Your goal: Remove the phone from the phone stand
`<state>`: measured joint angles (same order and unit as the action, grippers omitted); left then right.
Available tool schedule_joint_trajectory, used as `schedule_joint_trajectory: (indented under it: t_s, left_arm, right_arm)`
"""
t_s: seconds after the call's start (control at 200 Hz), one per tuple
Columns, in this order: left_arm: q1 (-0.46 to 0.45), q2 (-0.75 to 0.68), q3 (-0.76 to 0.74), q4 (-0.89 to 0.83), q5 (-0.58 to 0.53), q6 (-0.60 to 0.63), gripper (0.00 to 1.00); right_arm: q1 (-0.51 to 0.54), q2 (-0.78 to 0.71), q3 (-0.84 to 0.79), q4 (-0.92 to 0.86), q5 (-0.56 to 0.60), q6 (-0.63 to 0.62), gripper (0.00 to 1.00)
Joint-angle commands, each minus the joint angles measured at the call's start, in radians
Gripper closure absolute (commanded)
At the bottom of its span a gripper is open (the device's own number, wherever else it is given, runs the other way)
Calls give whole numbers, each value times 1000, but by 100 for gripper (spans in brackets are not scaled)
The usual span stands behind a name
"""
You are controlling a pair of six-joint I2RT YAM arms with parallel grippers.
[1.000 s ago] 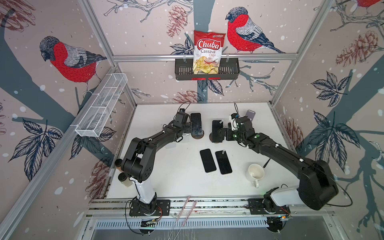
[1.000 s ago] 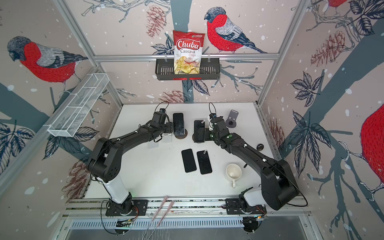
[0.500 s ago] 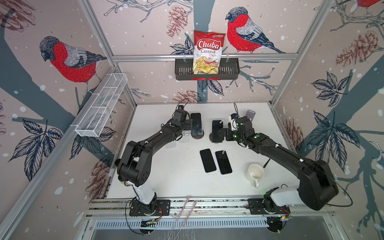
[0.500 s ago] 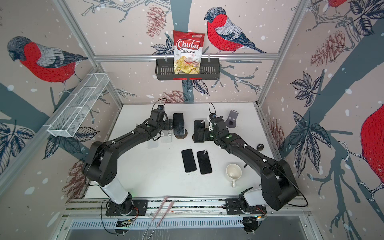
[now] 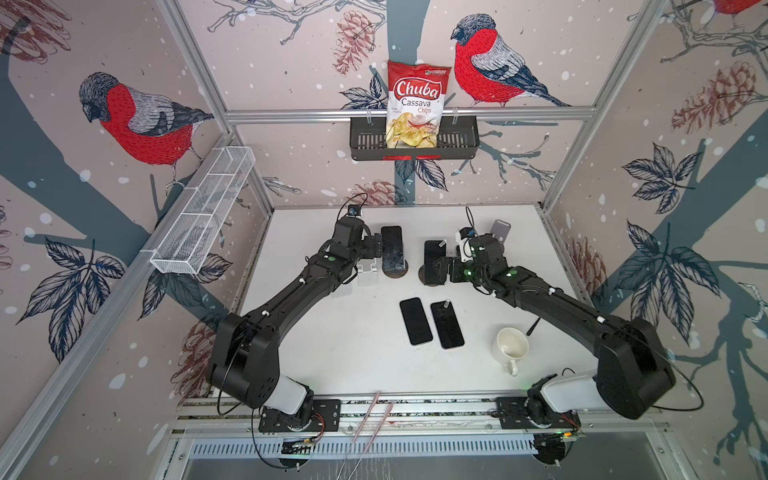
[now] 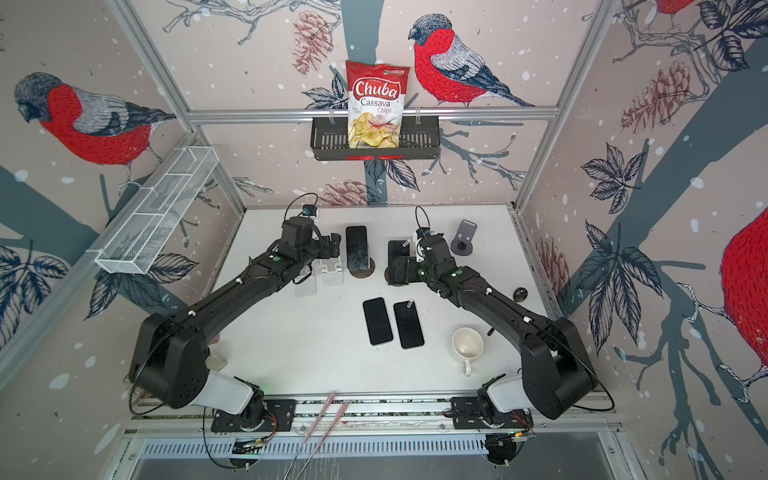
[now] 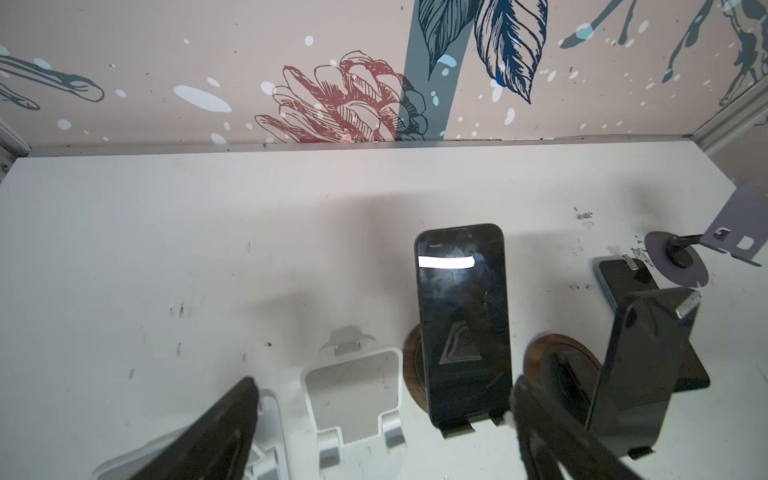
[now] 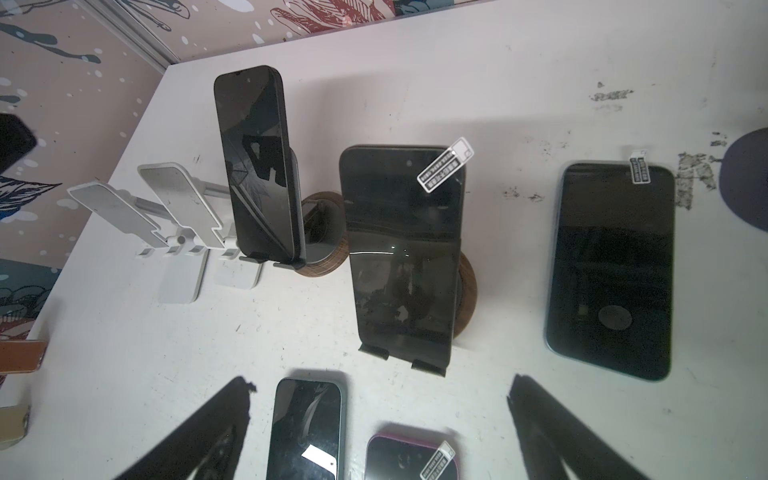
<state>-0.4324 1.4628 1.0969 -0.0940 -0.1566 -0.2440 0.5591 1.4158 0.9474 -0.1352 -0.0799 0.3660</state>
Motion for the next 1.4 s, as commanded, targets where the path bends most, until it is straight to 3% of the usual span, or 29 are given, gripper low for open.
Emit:
schedule_joint_trajectory:
  t_s: [0.0,0.245,0.471,0.931,1.397]
  left_arm:
    - [-15,-62,-37,17,39,-6,4]
    - [-88,-183,-130,0,28,-44,3]
    - [-147,-251,-253,105,105,-133,3]
    - [-261,-257,-359,199,149,-198,3]
    - [-272,-319,-468,382,216,-191,3]
  right_arm:
    - [4,7,15,20,18,6,1]
    - [15,24,37,4,50,7,1]
    - [21,38,51,-14,91,16,0]
    - [24,90,96,-50,180,37,0]
    - [39,181,165,-41,185,49,0]
